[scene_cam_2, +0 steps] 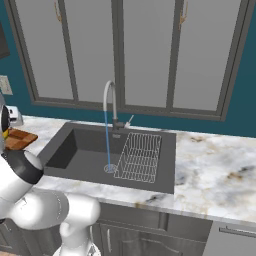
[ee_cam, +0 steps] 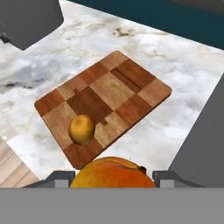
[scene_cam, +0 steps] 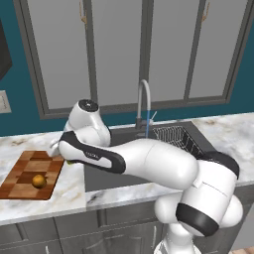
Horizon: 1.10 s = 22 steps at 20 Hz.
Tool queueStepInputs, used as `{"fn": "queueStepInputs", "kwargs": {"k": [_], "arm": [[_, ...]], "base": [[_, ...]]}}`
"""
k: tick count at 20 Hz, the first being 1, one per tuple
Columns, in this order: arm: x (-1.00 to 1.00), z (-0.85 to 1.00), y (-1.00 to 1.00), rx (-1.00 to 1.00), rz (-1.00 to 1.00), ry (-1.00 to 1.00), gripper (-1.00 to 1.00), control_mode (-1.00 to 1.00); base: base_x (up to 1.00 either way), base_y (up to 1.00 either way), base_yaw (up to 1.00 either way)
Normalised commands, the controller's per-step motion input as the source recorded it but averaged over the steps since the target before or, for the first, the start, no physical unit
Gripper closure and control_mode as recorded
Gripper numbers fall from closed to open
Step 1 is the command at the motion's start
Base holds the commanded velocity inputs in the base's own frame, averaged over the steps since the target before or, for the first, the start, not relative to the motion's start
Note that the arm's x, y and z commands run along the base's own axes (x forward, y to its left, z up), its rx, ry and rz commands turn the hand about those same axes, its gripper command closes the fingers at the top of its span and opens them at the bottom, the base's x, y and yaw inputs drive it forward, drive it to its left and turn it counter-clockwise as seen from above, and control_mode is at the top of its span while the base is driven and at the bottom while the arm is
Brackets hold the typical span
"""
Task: Pick the mango, mango from the sink and place them on the cutting board to airdry. Then turn off the sink faucet.
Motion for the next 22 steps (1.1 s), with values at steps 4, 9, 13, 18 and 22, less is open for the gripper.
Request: {"fn": "queueStepInputs", "kwargs": {"k": [4,9,13,18,22], "arm": [[0.26,0.0,0.23,0.0,-0.07,0.0,1.0,-1.0],[0.23,-0.03,0.26,-0.01,-0.09,0.0,1.0,-1.0],[0.2,-0.15,0.22,-0.01,-0.14,0.0,1.0,-1.0],[0.14,-0.27,0.13,0.0,-0.14,0.0,1.0,-1.0],[0.18,-0.22,0.1,0.0,-0.14,0.02,1.0,-1.0]], "base": [[0.0,0.0,0.0],[0.0,0.0,0.0],[0.0,0.0,0.0],[0.0,0.0,0.0],[0.0,0.0,0.0]]}}
